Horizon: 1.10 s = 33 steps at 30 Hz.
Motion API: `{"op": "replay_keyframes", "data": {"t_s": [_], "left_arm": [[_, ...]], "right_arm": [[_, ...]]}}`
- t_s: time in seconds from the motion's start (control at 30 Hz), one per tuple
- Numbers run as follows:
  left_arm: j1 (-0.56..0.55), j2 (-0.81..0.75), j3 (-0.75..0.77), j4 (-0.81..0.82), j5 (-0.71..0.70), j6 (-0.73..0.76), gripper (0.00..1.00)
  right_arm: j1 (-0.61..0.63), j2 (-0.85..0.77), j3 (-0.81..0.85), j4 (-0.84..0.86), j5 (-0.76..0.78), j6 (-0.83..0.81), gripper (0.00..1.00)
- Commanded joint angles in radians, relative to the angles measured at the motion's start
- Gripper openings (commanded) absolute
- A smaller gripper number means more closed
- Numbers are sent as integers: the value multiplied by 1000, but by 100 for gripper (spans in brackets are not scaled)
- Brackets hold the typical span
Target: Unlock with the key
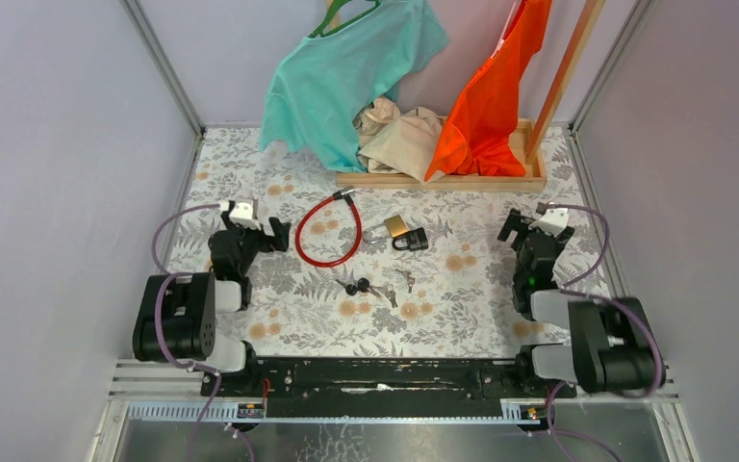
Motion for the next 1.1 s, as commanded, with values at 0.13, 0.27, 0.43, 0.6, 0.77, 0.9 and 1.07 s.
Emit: {"op": "replay_keyframes", "data": {"t_s": [0.13, 0.27, 0.43, 0.6, 0.77, 0.9, 1.07], "left_arm": [[41, -141, 356, -739, 3, 28, 100], [57, -141, 524, -1022, 37, 72, 100], [63, -107, 676, -1314, 117, 159, 100], [64, -100, 728, -1464, 207, 214, 100], [63, -114, 743, -1552, 263, 256, 100], [64, -129, 759, -1598, 277, 275, 100], [64, -144, 768, -1644, 302, 294, 100]], "right_arm": [[5, -331, 262, -572, 12, 302, 99], [10, -391, 330, -730, -393, 340, 99], [334, -405, 388, -922, -365, 268, 99], [668, -360, 391, -1024, -304, 269, 87], [840, -227, 430, -1086, -301, 284, 68], [876, -136, 458, -1077, -329, 277, 56], [888, -42, 527, -1074, -357, 225, 53]]}}
